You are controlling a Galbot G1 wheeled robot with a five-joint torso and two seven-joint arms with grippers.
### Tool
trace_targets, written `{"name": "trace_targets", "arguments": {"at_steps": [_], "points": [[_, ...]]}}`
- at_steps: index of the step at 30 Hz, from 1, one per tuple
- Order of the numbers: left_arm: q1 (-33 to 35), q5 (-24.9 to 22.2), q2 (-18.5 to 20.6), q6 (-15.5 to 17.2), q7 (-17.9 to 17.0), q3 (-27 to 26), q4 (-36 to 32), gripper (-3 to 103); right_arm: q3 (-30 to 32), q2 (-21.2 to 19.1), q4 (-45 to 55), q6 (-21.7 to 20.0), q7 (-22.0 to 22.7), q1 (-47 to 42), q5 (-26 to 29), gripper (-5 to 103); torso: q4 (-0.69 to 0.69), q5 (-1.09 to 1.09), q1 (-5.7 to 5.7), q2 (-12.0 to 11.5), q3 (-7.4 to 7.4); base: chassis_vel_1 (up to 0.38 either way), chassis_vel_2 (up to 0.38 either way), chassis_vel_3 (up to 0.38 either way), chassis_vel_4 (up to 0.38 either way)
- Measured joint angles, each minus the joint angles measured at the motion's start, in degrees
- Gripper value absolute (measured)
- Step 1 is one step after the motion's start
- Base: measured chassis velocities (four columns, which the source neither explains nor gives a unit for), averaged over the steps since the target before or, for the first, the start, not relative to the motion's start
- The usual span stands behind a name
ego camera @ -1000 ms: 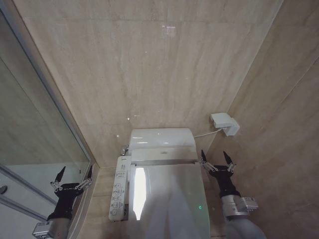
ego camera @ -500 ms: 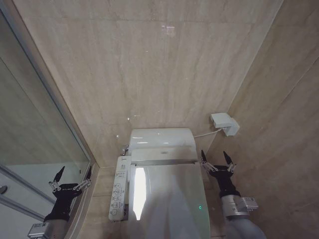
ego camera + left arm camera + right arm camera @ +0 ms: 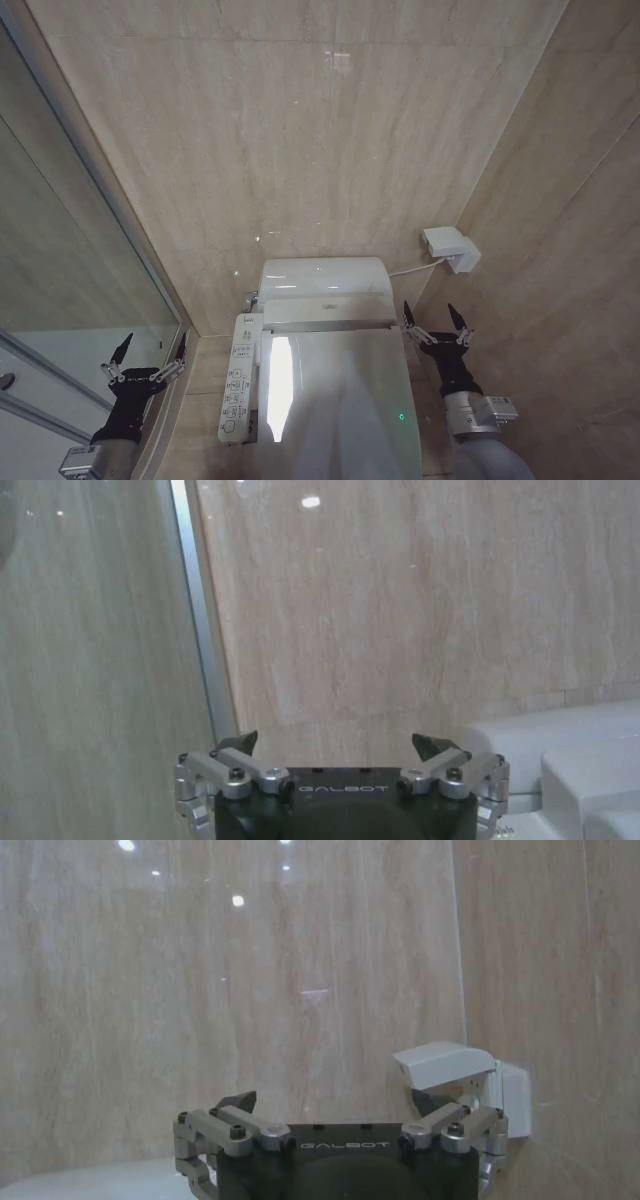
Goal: Open the toilet lid, clean the toilet bowl with a toilet brush, close the toilet lid, and flush.
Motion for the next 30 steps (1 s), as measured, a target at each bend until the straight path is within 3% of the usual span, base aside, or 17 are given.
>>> {"name": "trace_targets", "arguments": {"at_steps": [19, 30], "points": [[0.0, 0.0, 0.0, 0.0, 0.0, 0.0, 0.1, 100, 0.0, 0.0, 0.0, 0.0, 0.0, 0.0, 0.0, 100, 0.01, 0.0, 0.01, 0.0, 0.0, 0.0, 0.0, 0.0, 0.0], [0.0, 0.0, 0.0, 0.0, 0.0, 0.0, 0.1, 100, 0.0, 0.0, 0.0, 0.0, 0.0, 0.0, 0.0, 100, 0.0, 0.01, -0.02, 0.0, 0.0, 0.138, -0.143, -0.134, 0.136]]}}
